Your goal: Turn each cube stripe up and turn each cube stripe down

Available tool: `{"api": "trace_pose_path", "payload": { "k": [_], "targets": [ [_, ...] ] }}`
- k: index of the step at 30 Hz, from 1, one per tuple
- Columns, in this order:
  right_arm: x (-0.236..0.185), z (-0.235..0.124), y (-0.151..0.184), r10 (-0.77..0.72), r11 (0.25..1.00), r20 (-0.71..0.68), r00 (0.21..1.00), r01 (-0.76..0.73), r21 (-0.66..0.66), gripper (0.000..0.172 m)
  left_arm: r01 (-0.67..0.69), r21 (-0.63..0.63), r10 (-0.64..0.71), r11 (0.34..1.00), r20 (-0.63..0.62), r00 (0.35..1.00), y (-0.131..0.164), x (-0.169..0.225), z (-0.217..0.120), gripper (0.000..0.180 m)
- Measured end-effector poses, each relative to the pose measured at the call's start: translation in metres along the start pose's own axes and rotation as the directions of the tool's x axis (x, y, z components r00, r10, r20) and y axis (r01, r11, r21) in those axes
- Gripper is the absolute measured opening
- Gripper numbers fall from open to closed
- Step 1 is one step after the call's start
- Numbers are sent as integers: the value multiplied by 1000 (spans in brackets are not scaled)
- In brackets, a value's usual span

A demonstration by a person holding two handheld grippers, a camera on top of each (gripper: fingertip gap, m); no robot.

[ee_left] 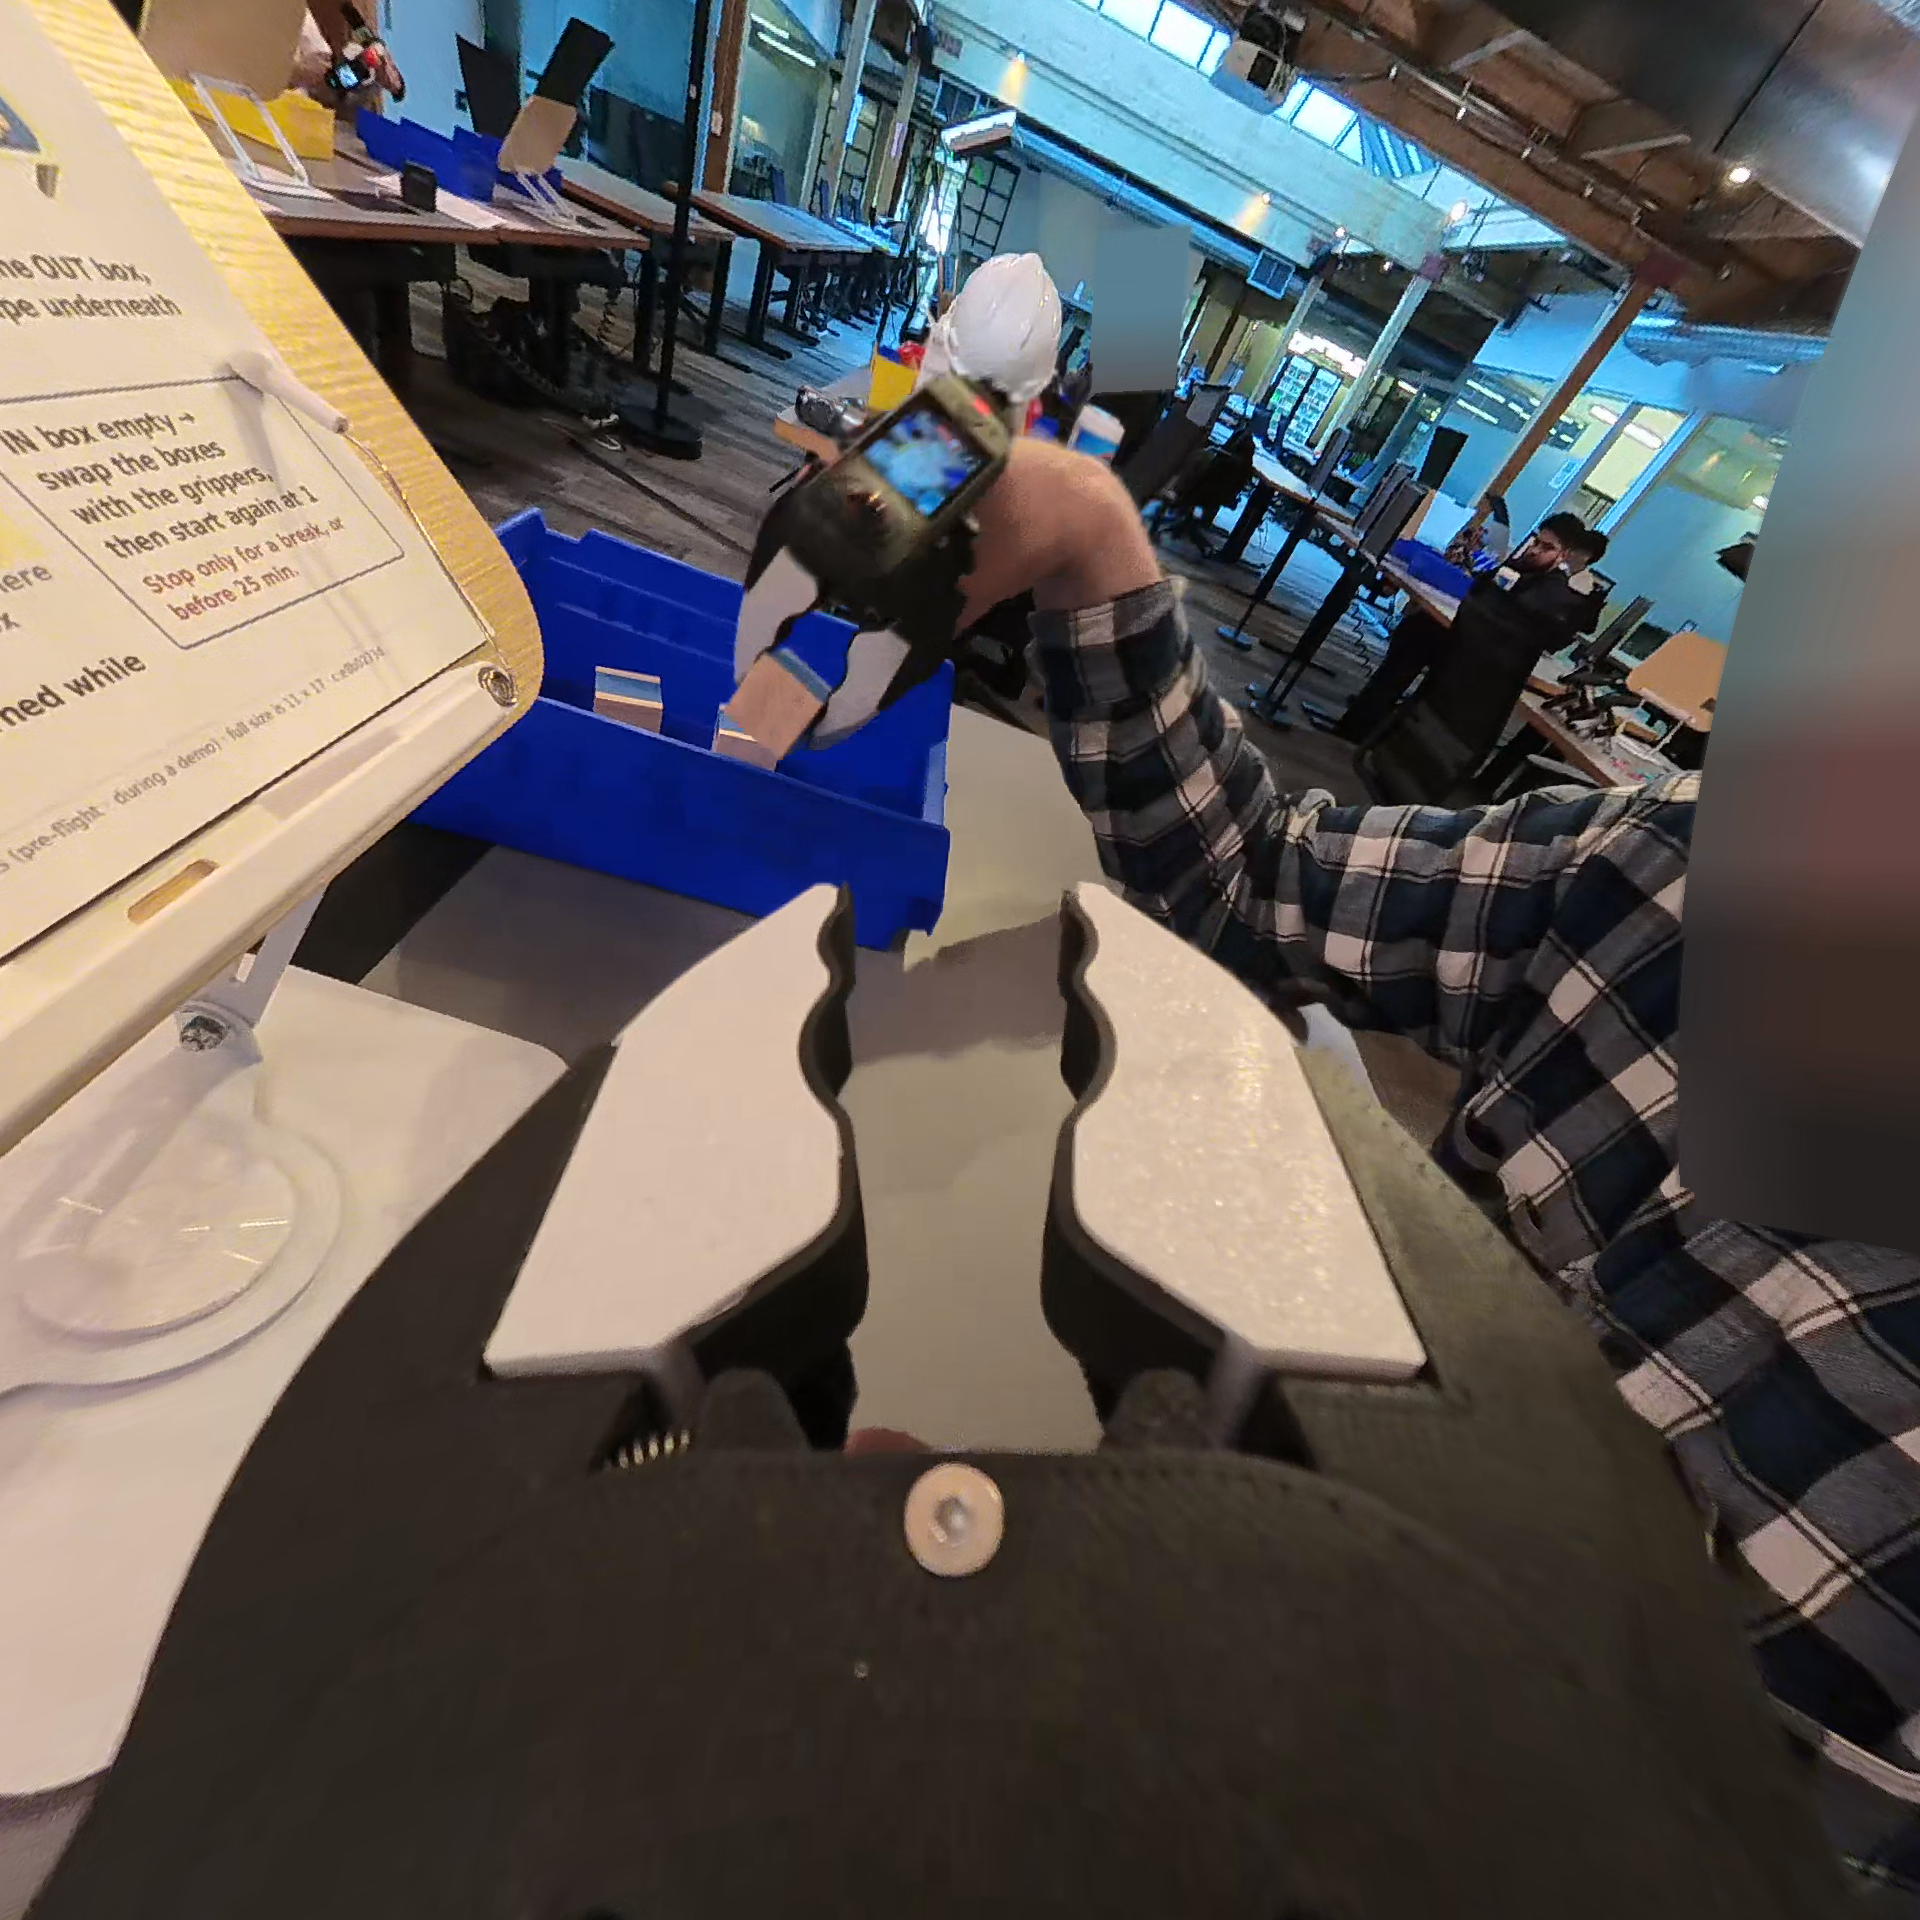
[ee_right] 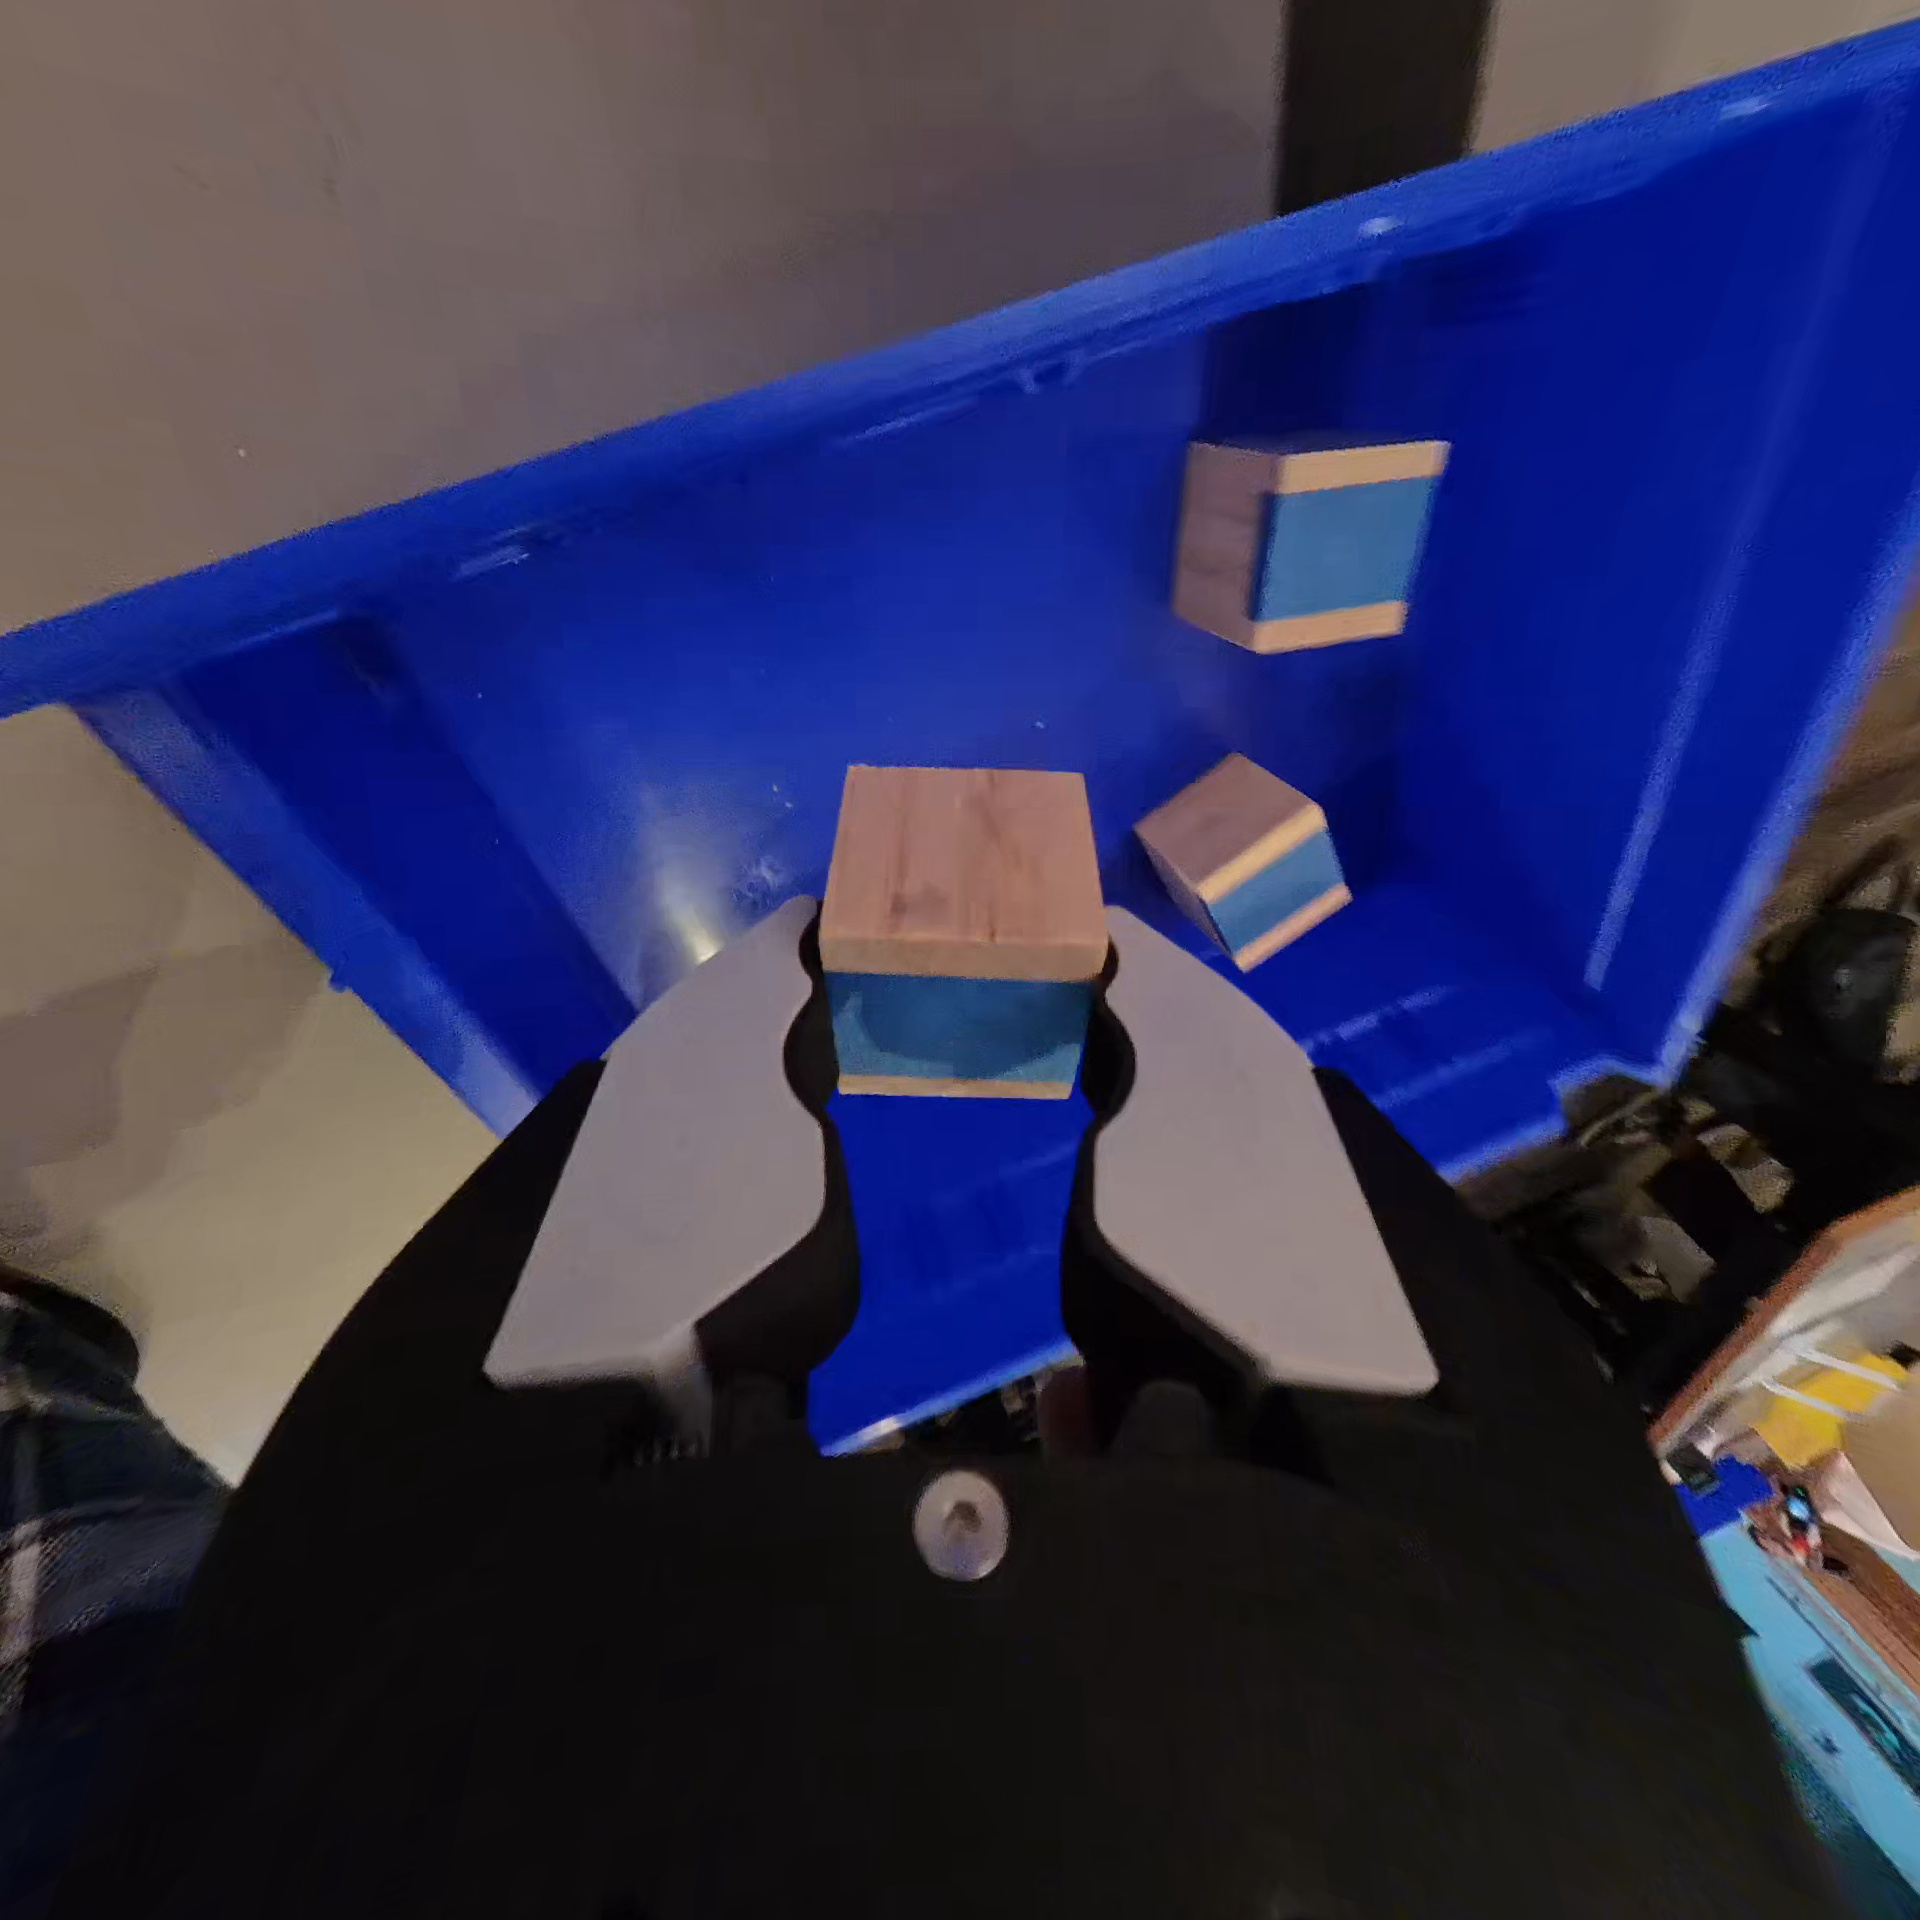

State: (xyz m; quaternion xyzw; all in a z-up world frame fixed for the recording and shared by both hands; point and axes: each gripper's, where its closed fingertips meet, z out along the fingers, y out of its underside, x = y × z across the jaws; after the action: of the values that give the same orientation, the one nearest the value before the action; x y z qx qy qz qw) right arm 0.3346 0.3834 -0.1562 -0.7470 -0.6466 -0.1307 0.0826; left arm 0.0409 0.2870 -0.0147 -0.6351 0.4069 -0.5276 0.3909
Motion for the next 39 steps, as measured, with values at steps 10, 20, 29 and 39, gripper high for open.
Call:
{"api": "trace_pose_path", "payload": {
  "k": [10, 20, 29, 39],
  "targets": [
    [-5, 72, -14, -76, 988, 104, 992, 89, -123, 46, -20, -21, 20, 1000, 16, 1000, 0, 0, -3, 36],
    [38, 3, -19, 44, 998, -152, 987, -36, 56, 57, -139, -25, 141, 990, 252, 957, -24, -20, -51, 38],
    [50, -25, -31, 23, 994, -302, 953, 10, 106, 56, -124, -112, 166, 986, 747, 644, -17, -121, -167, 56],
    [40, -14, -48, -44, 995, -287, 957, 68, 76, 55, 191, -320, 215, 928, 878, 427, 88, -234, -216, 65]
  ]
}}
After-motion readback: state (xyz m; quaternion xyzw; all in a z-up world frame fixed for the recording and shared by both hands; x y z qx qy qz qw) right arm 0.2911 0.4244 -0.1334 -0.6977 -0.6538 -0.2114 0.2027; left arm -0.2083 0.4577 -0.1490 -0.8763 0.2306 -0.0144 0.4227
